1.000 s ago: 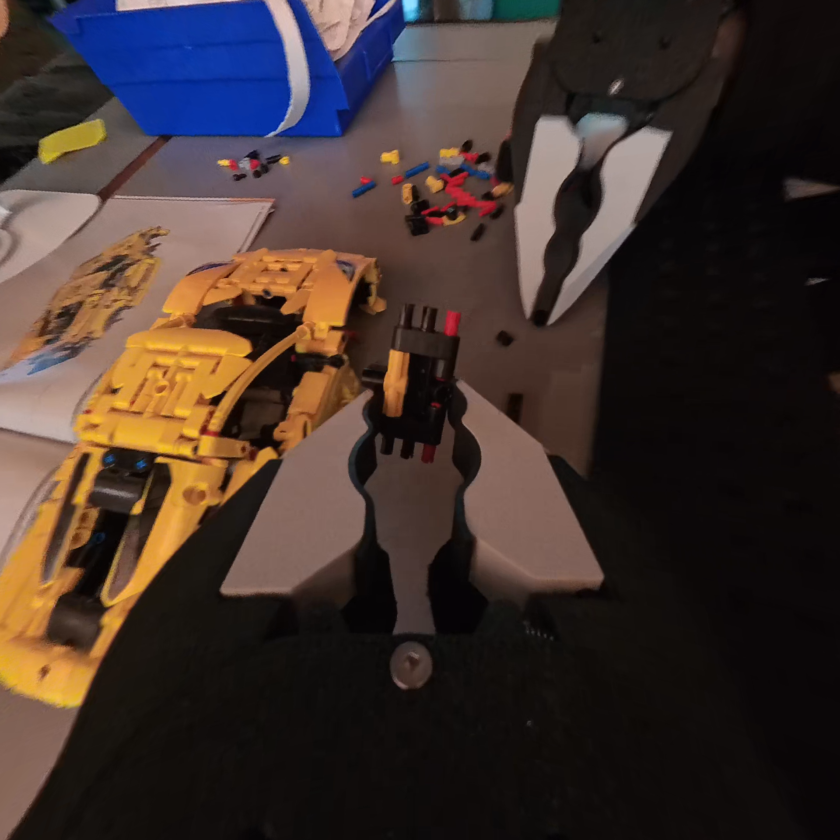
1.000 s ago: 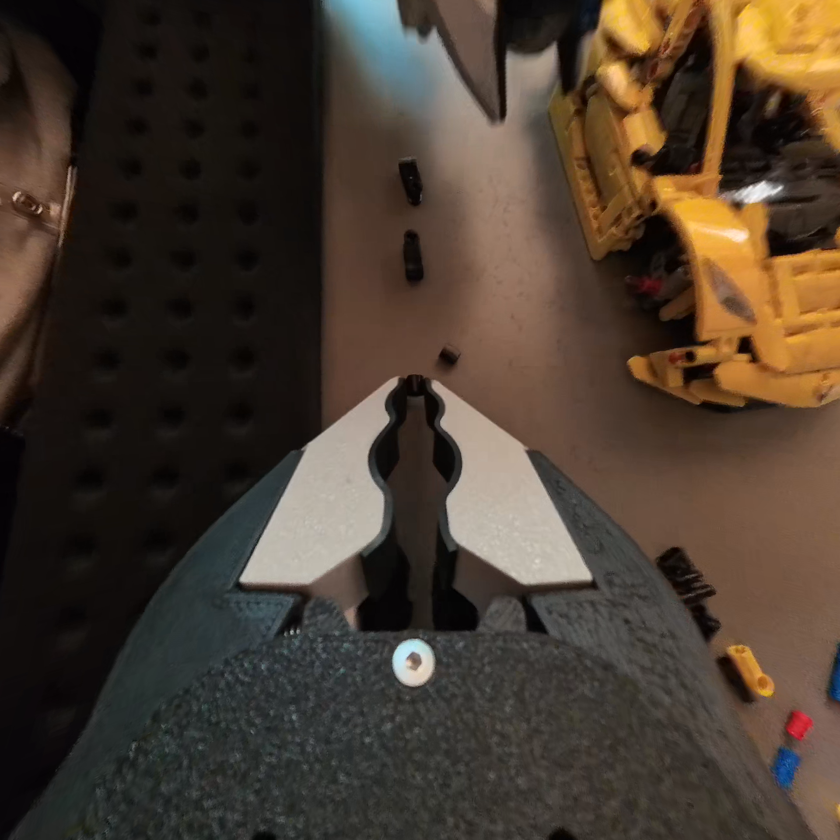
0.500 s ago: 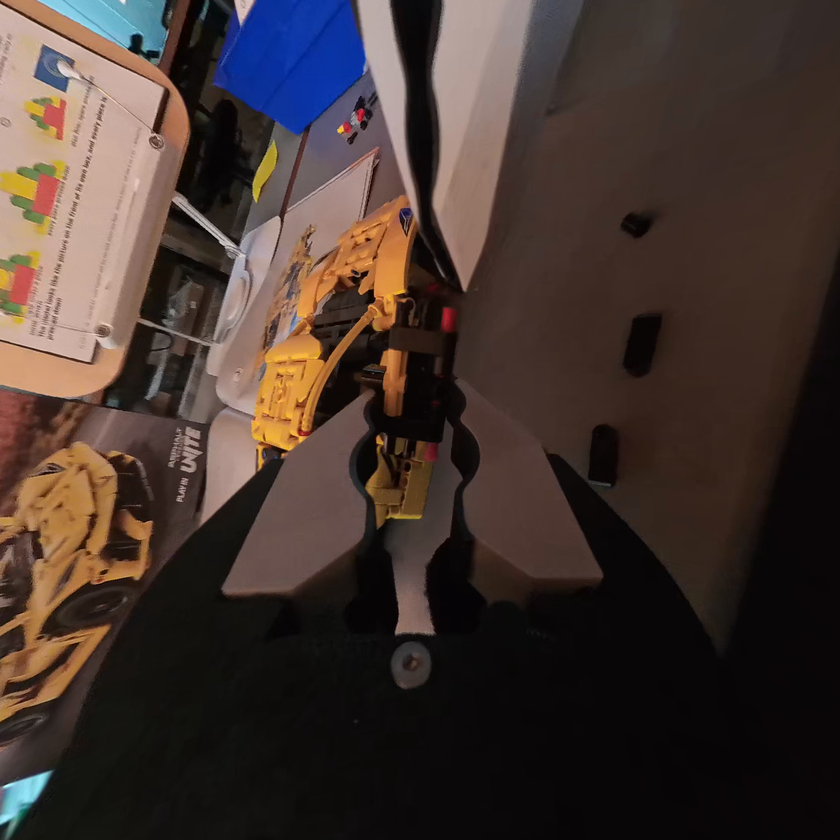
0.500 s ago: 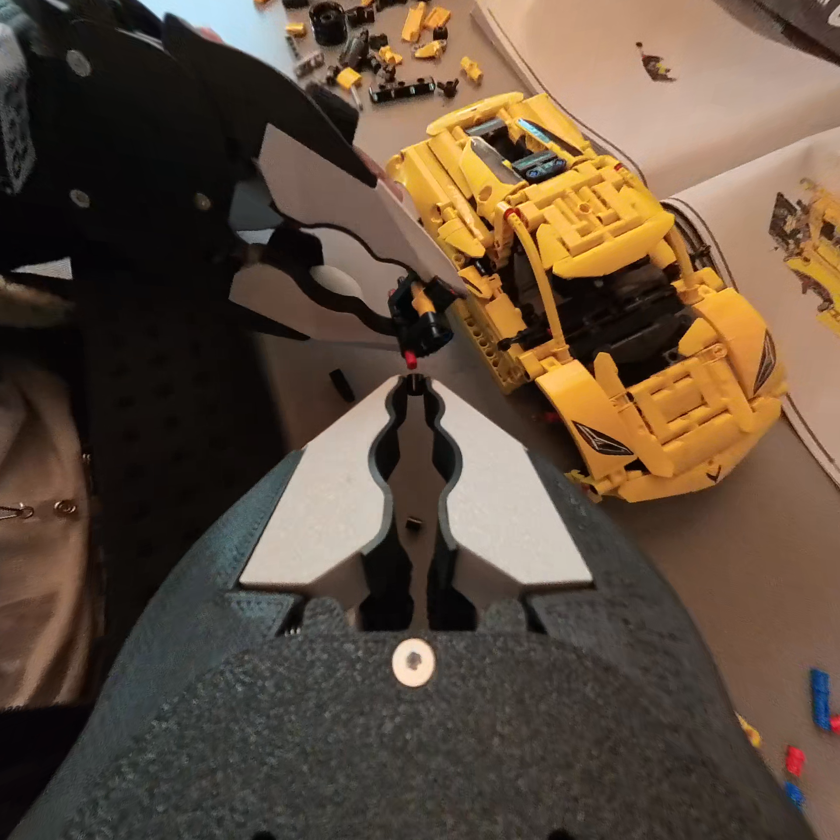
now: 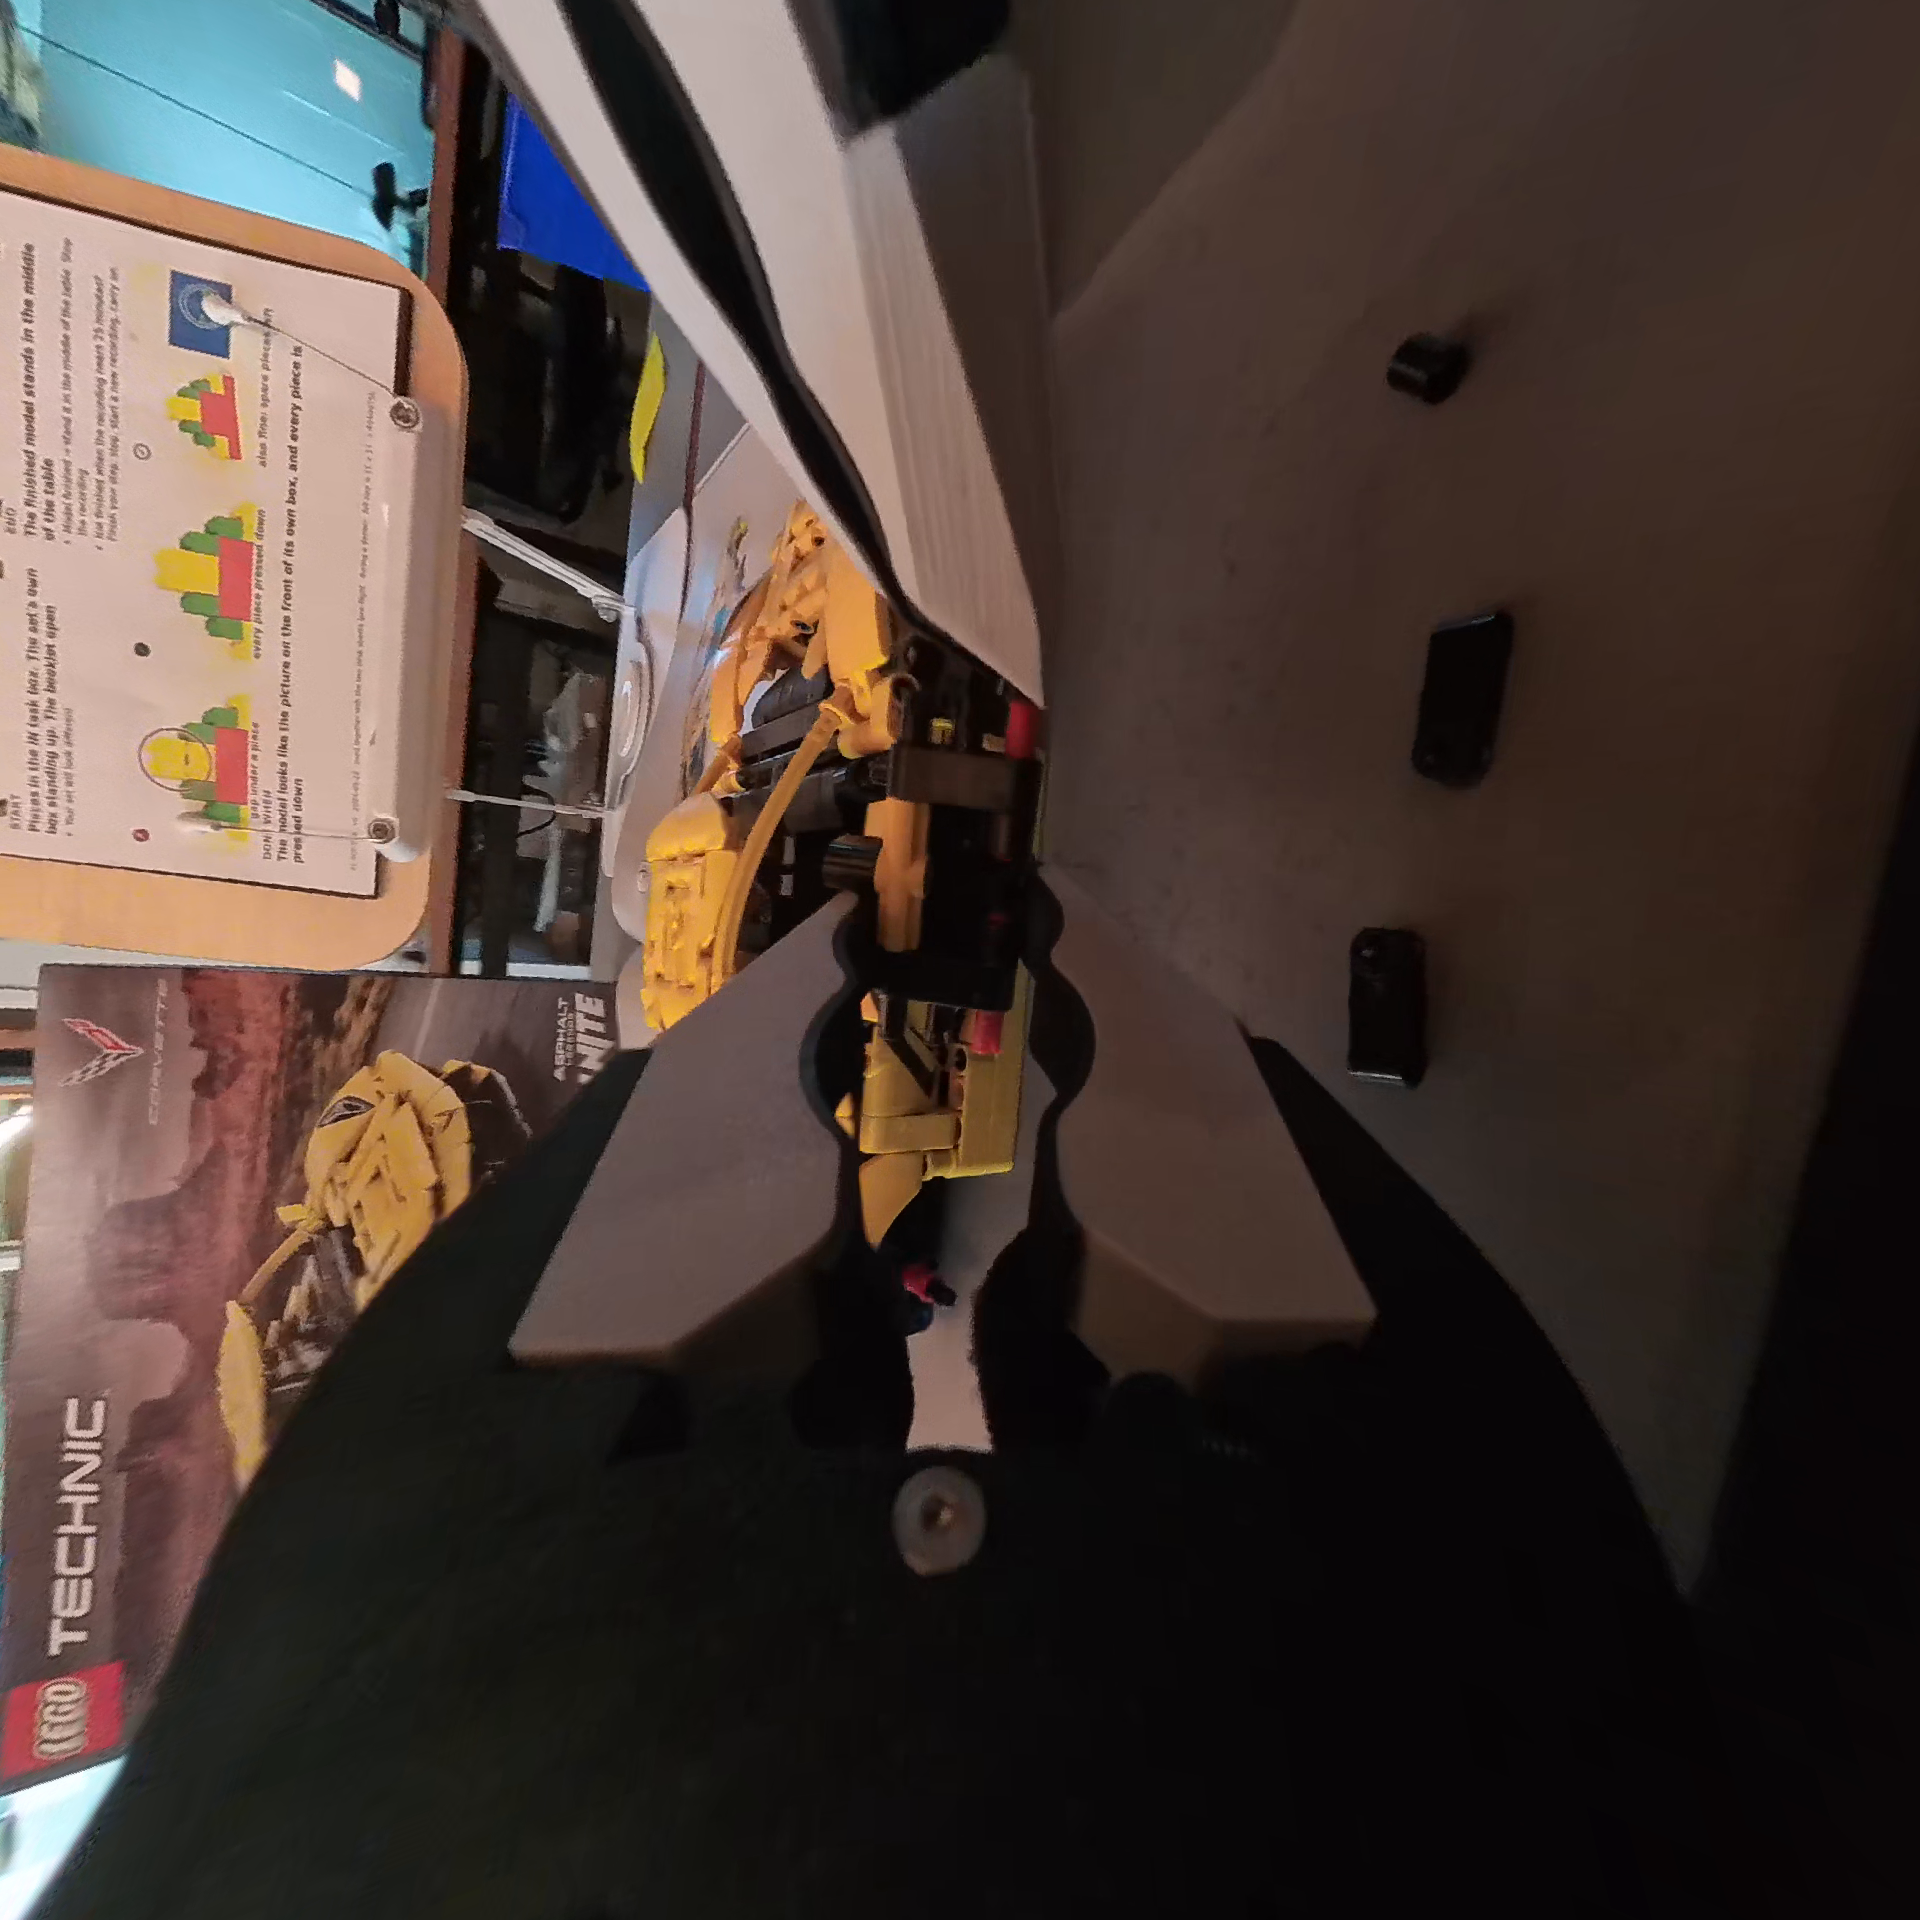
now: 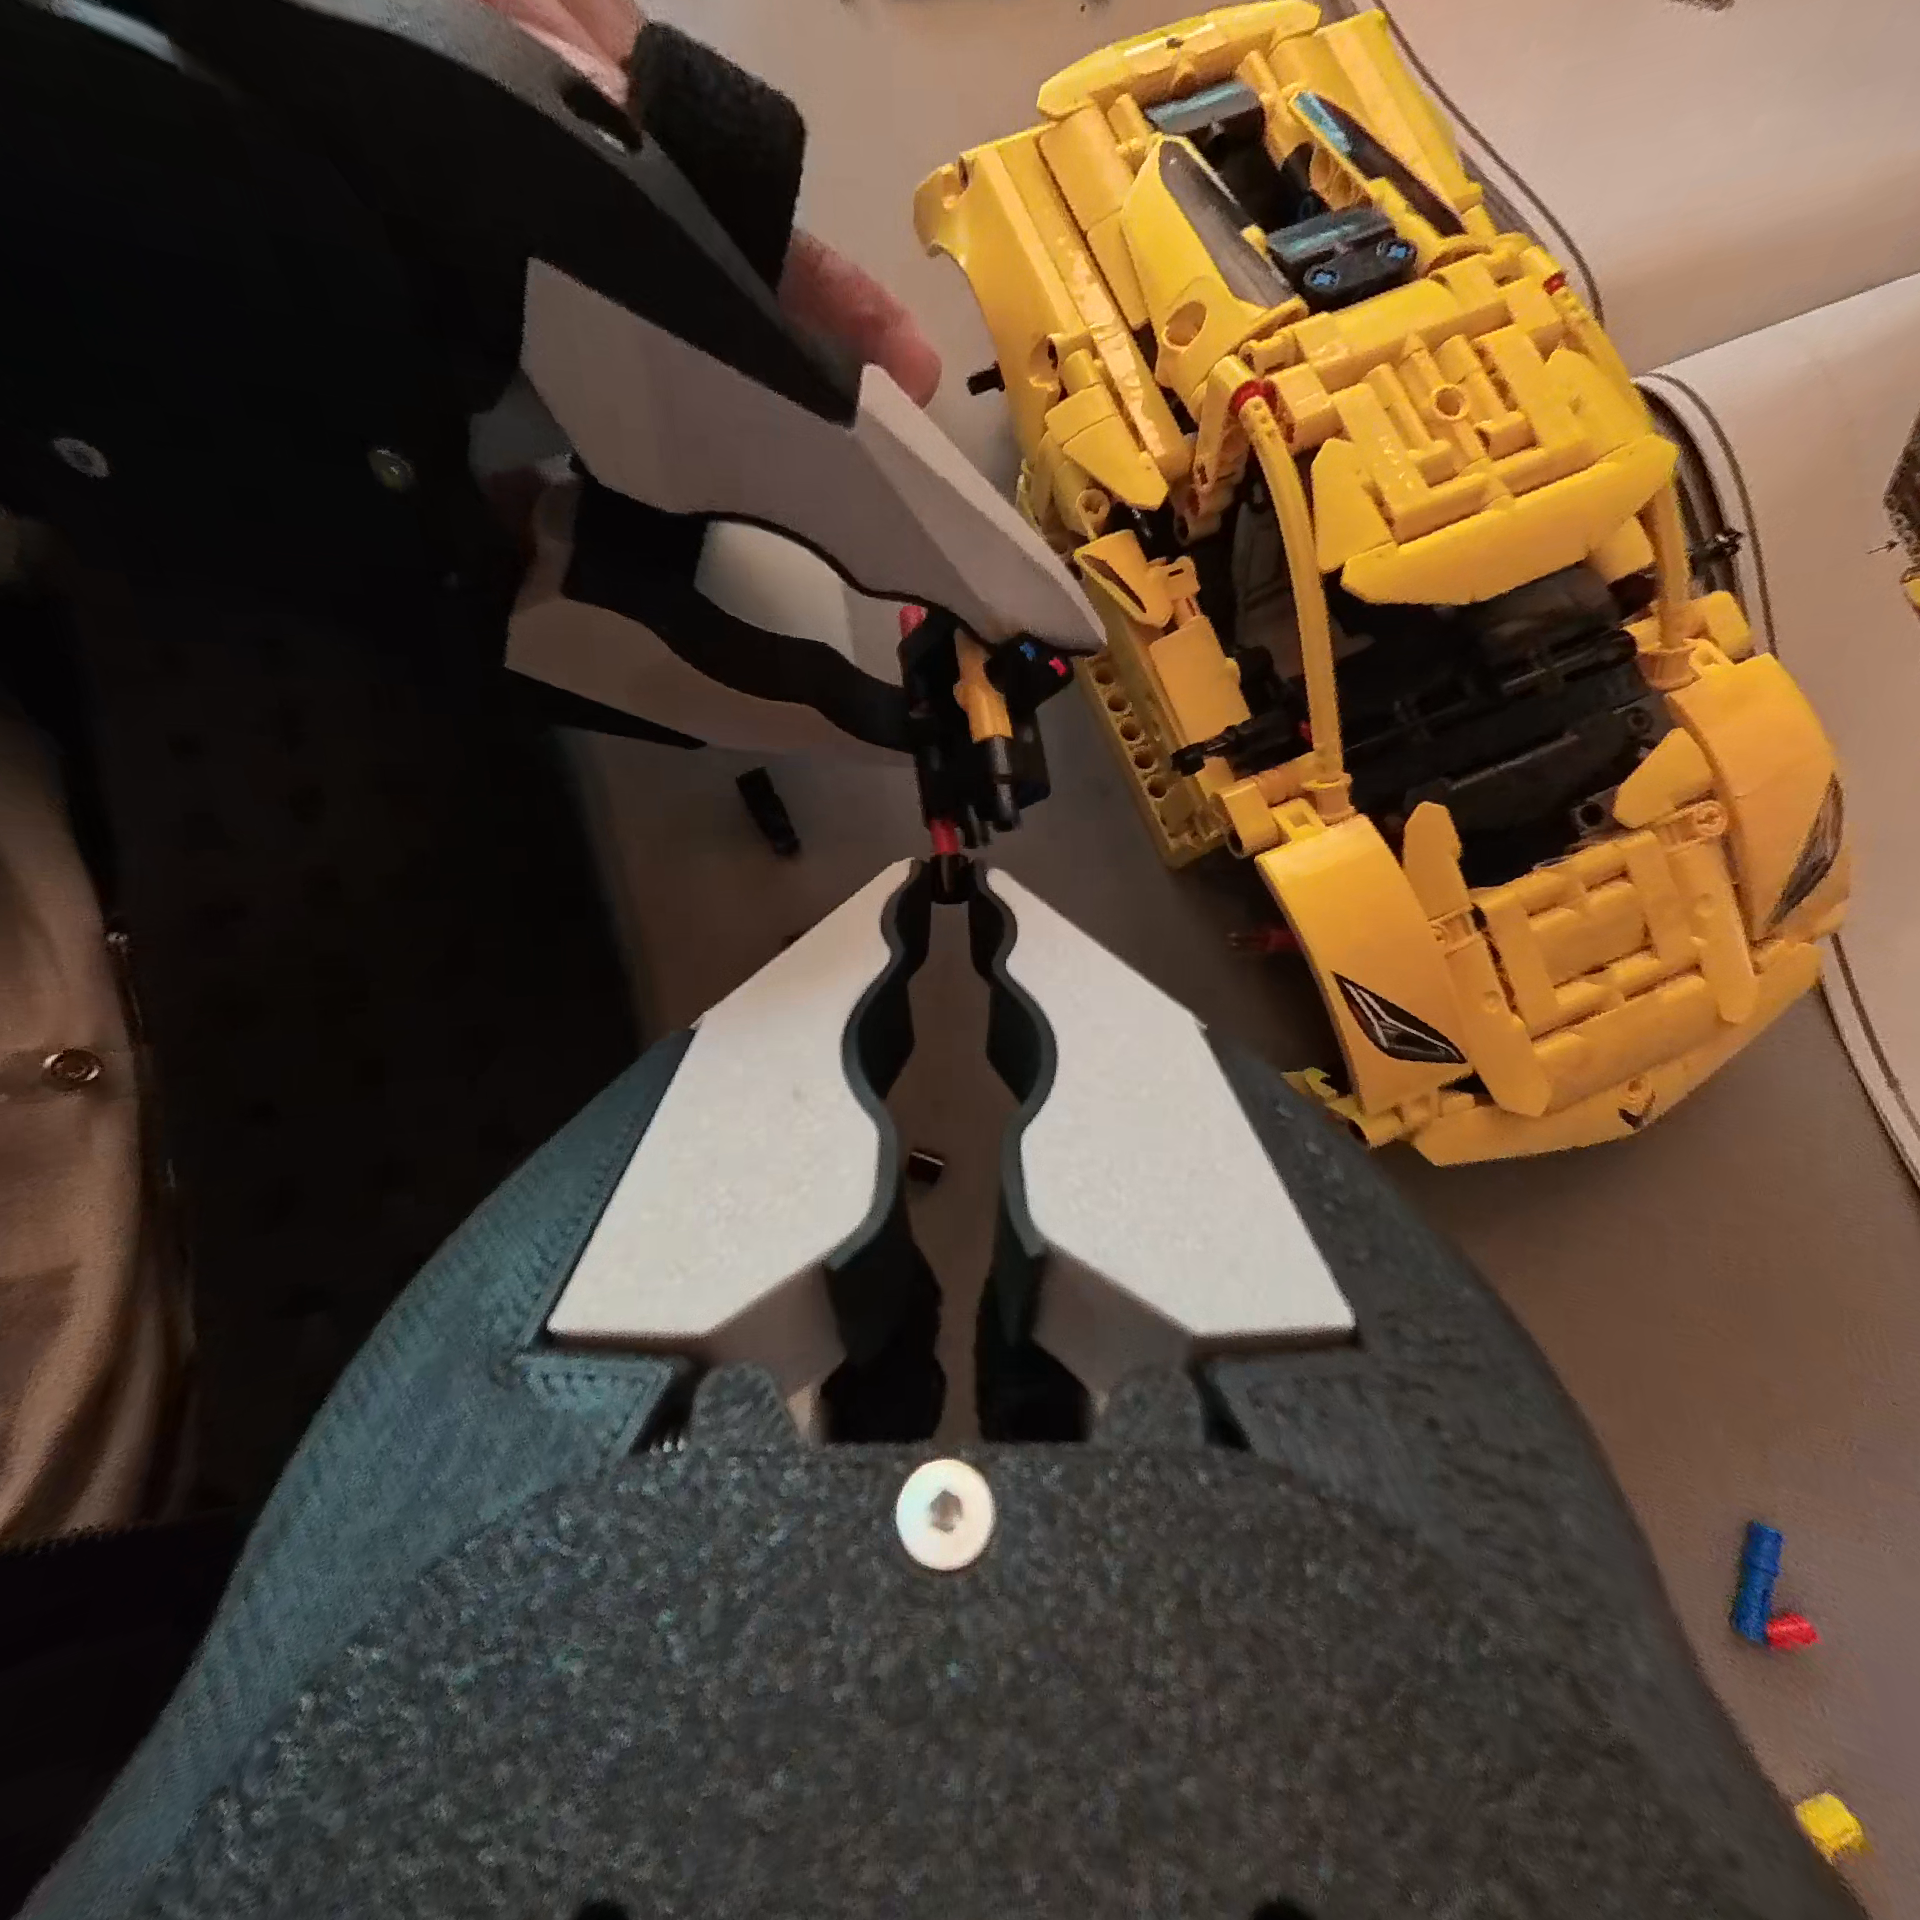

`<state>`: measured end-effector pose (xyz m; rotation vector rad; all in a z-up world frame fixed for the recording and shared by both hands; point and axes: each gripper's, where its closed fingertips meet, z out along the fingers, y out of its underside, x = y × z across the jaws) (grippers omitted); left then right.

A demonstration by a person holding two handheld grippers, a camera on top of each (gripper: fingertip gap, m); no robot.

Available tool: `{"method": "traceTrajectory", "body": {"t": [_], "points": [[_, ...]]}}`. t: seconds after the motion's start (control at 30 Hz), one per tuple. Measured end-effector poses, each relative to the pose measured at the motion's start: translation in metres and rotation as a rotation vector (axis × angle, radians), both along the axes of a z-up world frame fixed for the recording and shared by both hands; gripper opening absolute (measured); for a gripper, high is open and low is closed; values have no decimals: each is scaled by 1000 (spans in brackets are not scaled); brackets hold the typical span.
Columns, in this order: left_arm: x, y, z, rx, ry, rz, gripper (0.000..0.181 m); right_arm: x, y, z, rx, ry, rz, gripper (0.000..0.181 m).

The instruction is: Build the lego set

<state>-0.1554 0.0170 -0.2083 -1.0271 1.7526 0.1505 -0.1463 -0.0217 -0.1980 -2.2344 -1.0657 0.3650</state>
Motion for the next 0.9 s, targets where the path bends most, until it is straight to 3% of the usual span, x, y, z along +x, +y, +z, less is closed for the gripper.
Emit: {"method": "traceTrajectory", "body": {"t": [0.57, 0.7, 0.77, 0.9], "points": [[1, -5, 2, 104, 33, -9, 23, -3, -2, -3, -113, 102, -7, 6], [1, -2, 5, -71, -43, 11, 24, -2, 3, 8, -33, 170, -34, 6], [1, 0, 7, -171, -81, 31, 24, -1, 7, 16, -10, 226, -59, 17], [-3, 8, 15, -332, -177, 77, 25, -6, 12, 41, 53, 483, -116, 26]]}}
